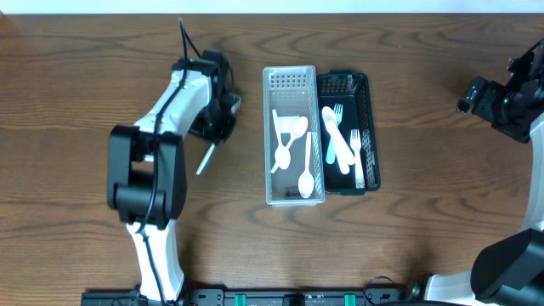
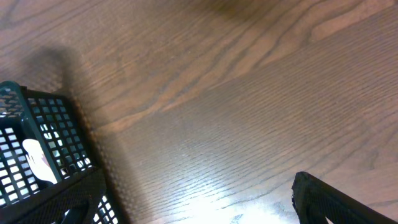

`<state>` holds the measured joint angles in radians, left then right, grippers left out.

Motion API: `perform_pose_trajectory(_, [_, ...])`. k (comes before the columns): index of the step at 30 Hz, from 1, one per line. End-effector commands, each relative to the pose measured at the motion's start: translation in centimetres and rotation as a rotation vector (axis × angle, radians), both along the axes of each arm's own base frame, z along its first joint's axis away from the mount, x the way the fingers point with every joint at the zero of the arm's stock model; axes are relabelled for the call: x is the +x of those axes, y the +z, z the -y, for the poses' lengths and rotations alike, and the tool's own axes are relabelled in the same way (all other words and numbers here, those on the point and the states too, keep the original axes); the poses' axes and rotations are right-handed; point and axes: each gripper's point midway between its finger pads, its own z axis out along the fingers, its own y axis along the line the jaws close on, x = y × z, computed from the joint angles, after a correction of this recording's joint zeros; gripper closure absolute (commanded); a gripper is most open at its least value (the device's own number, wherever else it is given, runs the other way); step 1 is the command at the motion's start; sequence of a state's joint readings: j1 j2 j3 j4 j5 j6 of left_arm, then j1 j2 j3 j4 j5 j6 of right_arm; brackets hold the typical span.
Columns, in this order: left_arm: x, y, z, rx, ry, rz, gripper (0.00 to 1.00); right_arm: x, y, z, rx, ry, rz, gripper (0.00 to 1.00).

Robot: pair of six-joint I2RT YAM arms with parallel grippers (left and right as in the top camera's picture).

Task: Pack container
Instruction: 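Carry the last white spoon into the grey basket with the left gripper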

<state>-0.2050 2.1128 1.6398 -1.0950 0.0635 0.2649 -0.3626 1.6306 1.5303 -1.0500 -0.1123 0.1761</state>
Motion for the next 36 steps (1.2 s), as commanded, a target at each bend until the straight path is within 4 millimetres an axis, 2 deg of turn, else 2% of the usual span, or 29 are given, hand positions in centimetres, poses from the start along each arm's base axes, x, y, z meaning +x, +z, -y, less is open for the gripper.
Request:
perform_pose_trajectory(1, [2.0,9.6,2.4,-0.061,0.089,0.245,0.94,0.0,-0.3,0.3,0.01,-0.016,-0.006,0.01])
perform_pose_trajectory(3, [1.4,13.4,4.0,-0.101,0.122,0.328,0.94,0.0,-0.3,0.3,0.01,-0.016,-0.006,0.01])
perform_pose_trajectory(5, [0.4,16.2,5.7,-0.146,0.15,0.392,0.94,0.0,-0.3,0.3,0.01,-0.016,-0.006,0.01])
perform_pose_trajectory(8, [-1.0,18.5,8.4,-0.206,0.174,0.44,0.94,0.0,-0.3,0.3,0.01,-0.016,-0.006,0.01])
perform_pose_trajectory(11, [-1.9,18.6,11.2,-0.243,0.183,0.441,0.94,0.0,-0.3,0.3,0.01,-0.016,-0.005,0.01])
perform_pose_trajectory(14, [-2.0,17.1,14.0,-0.27,0.172,0.436,0.94,0.0,-0.3,0.3,0.01,-0.016,-0.005,0.01])
perform_pose_trajectory(17, [-1.5,14.9,15.7,-0.274,0.174,0.423,0.94,0.0,-0.3,0.3,0.011,-0.016,-0.006,0.01])
perform_pose_trajectory(21, [-0.6,11.9,16.3,-0.249,0.23,0.375,0.91,0.0,-0.3,0.3,0.011,-0.016,-0.006,0.01])
perform_pose_trajectory(23, [-0.4,10.7,16.4,-0.235,0.229,0.359,0.85,0.0,-0.3,0.3,0.01,-0.016,-0.006,0.01])
perform_pose_trajectory(24, [-0.2,10.1,16.6,-0.23,0.228,0.353,0.78,0.0,-0.3,0.3,0.01,-0.016,-0.006,0.01])
perform_pose_trajectory(26, [-0.1,9.8,16.7,-0.226,0.211,0.352,0.67,0.0,-0.3,0.3,0.011,-0.016,-0.006,0.01])
perform_pose_trajectory(27, [0.0,9.8,16.7,-0.227,0.196,0.357,0.64,0.0,-0.3,0.3,0.011,-0.016,-0.006,0.01])
perform_pose_trajectory(28, [0.1,10.0,16.7,-0.23,0.182,0.367,0.6,0.0,-0.3,0.3,0.007,-0.007,-0.006,0.01])
perform_pose_trajectory(29, [0.3,10.5,16.7,-0.233,0.172,0.379,0.51,0.0,-0.3,0.3,0.0,0.008,-0.006,0.01])
perform_pose_trajectory(30, [0.5,11.1,16.5,-0.234,0.163,0.397,0.48,0.1,-0.3,0.3,-0.01,0.026,-0.003,0.01])
perform_pose_trajectory(33, [0.9,13.7,16.0,-0.253,0.155,0.455,0.48,0.5,0.6,-0.2,-0.014,0.095,0.037,0.01])
perform_pose_trajectory(36, [0.8,17.7,14.8,-0.281,0.149,0.541,0.48,1.2,3.3,-1.7,0.003,0.191,0.143,0.01])
